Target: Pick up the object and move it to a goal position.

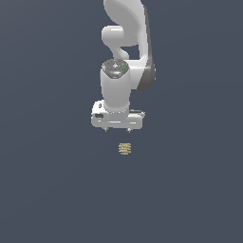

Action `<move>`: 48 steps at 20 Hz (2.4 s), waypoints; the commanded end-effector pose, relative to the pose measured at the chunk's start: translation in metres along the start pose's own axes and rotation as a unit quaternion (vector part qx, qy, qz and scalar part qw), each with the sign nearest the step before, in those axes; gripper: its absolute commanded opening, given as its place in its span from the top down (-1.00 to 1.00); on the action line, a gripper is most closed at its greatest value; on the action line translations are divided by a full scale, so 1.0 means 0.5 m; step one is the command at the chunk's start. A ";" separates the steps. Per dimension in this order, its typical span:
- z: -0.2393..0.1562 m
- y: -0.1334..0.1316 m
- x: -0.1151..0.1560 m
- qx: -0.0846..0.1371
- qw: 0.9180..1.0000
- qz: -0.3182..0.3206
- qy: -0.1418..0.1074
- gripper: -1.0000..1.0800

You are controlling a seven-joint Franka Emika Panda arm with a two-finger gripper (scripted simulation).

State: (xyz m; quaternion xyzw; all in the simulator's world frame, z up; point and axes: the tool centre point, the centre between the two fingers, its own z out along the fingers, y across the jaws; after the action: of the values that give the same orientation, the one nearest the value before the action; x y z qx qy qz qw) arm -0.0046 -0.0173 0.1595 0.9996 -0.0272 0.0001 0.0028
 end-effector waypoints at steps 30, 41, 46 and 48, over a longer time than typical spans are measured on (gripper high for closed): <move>0.012 0.015 0.003 -0.018 0.998 -0.067 0.001 -0.92; 0.037 0.000 0.012 -0.018 0.979 -0.203 -0.003 -0.92; 0.050 -0.008 0.017 -0.016 0.962 -0.273 -0.005 -0.92; 0.056 -0.011 0.018 -0.016 0.954 -0.300 -0.006 -0.92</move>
State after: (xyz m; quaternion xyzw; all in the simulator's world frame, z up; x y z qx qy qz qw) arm 0.0041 -0.0135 0.1337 0.9673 0.2527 -0.0065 0.0188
